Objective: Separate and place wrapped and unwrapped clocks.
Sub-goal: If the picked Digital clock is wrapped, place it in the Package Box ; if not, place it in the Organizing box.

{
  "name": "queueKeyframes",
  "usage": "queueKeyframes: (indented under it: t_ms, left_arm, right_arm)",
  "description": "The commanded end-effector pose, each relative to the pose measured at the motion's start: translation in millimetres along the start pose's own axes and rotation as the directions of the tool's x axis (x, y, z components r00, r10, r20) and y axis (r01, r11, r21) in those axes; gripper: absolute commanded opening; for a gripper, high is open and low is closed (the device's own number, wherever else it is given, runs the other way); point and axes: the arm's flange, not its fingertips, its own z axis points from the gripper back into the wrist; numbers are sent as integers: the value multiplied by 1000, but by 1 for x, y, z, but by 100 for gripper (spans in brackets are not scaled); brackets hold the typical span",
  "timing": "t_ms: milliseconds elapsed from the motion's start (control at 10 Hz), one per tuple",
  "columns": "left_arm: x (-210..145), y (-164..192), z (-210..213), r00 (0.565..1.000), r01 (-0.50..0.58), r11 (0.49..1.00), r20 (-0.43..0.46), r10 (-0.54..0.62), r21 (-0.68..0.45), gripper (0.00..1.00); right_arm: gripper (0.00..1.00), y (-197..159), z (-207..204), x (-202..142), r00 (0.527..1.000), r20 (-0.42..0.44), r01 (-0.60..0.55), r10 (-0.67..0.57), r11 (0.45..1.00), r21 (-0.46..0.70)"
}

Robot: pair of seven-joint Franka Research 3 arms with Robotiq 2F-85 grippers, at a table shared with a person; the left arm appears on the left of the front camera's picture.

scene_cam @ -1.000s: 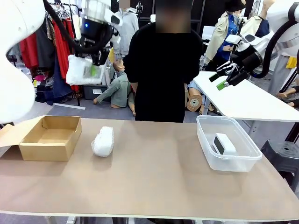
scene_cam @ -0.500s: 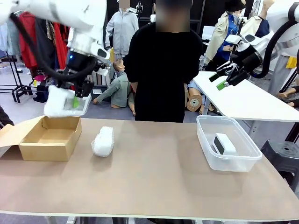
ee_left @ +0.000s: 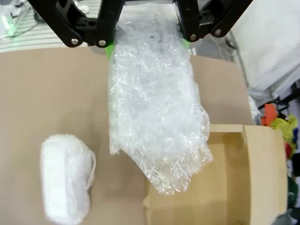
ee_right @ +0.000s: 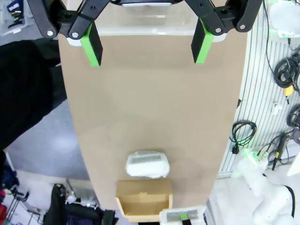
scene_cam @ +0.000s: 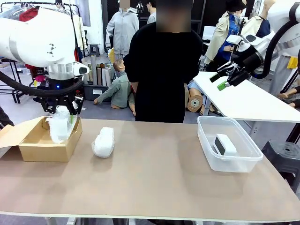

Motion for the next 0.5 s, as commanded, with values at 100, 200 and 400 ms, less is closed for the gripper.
queueKeyframes:
  t_ms: [100,200,400]
  left_arm:
    - [4,-2,8,997,64,998,-38,-63,4,0]
    - [4,-2,8,997,64,998,-38,-63,4,0]
    - [4,-2,8,997,64,998,-38,-63,4,0]
  right_arm:
    - [100,1,1,1,1000,-1,-2,2,1000,0]
    - [100,1,1,1,1000,-1,-2,2,1000,0]
    - [100,1,1,1,1000,-1,-2,2,1000,0]
